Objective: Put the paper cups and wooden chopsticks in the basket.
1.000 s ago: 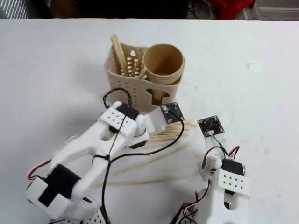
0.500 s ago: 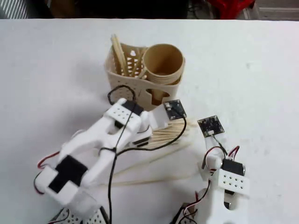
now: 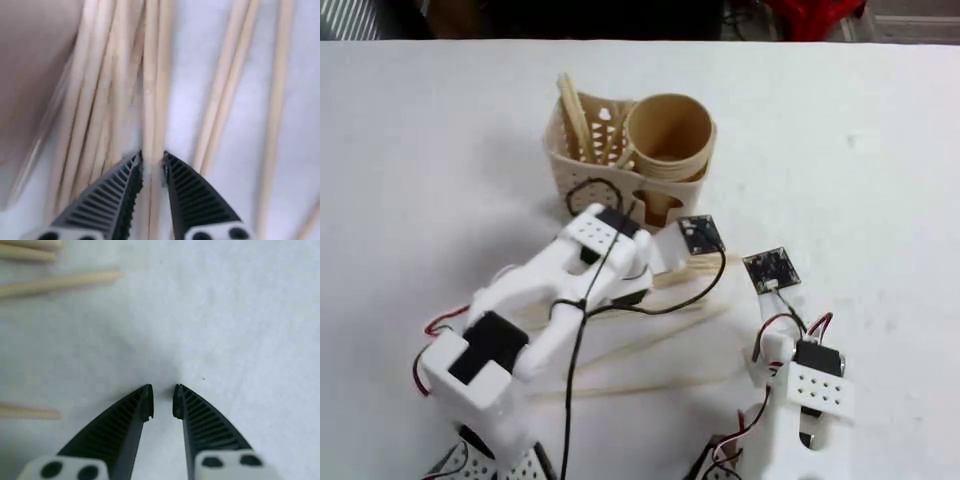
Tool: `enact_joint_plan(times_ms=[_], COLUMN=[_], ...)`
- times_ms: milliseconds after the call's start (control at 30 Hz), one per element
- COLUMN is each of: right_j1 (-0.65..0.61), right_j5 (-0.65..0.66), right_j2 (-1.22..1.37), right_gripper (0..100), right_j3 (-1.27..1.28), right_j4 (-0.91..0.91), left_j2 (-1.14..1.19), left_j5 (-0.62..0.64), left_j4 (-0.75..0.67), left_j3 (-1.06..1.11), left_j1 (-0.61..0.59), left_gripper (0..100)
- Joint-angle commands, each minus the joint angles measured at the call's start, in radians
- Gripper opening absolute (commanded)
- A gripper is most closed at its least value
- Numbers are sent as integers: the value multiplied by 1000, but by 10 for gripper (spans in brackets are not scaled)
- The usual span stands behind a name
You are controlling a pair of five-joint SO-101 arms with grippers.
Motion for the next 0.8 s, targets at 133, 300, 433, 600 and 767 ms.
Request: enact_joint_plan(times_ms=[133, 300, 433, 600, 767], right_j1=[-2, -2, -2, -2, -2], right_j5=[9, 9, 9, 9, 9], right_j2=[-13, -13, -13, -13, -13], right_gripper=[84, 84, 84, 84, 84], right_j3=[-5, -5, -5, -5, -5], right_j4=[-15, -15, -15, -15, -15], left_j2=[-142, -194, -298, -498, -743], left_j5=[-3, -5, -5, 5, 68], left_j4=[124, 209, 258, 315, 359], left_j3=[-34, -35, -34, -34, -46], left_j1=[-7, -8, -8, -10, -12], left_gripper=[21, 21, 21, 21, 21])
